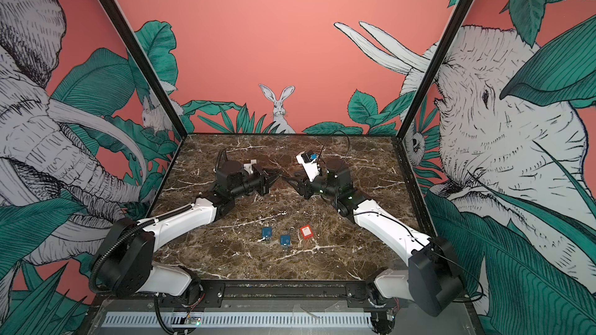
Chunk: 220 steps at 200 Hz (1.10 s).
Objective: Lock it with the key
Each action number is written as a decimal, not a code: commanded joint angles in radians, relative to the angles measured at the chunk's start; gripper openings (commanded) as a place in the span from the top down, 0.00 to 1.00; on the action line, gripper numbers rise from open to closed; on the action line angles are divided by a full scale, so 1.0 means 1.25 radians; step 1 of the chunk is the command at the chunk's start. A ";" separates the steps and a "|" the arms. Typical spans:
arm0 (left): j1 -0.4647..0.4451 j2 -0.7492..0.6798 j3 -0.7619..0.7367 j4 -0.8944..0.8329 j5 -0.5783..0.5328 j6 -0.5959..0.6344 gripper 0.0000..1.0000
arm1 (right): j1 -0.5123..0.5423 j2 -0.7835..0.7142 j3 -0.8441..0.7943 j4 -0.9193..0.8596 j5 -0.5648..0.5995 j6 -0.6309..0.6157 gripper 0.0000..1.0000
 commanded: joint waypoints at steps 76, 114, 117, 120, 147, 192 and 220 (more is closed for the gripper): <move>-0.004 0.006 0.009 0.078 0.025 -0.017 1.00 | 0.026 0.074 0.050 0.022 0.009 -0.007 0.66; -0.003 0.008 0.008 0.085 0.029 -0.019 1.00 | 0.031 0.085 0.058 0.022 0.011 -0.002 0.75; -0.003 0.009 0.008 0.084 0.030 -0.019 1.00 | 0.030 0.086 0.057 0.022 0.011 -0.002 0.76; -0.002 0.010 0.009 0.084 0.030 -0.018 1.00 | 0.030 0.087 0.057 0.024 0.012 -0.001 0.77; -0.003 0.016 0.012 0.092 0.033 -0.020 1.00 | 0.031 0.086 0.054 0.027 0.019 0.006 0.88; 0.017 0.008 0.052 -0.016 0.055 0.205 0.99 | 0.018 0.082 0.072 -0.010 0.040 0.061 1.00; 0.022 -0.051 0.131 -0.376 -0.042 0.618 0.24 | -0.027 0.107 0.130 -0.135 -0.043 0.165 1.00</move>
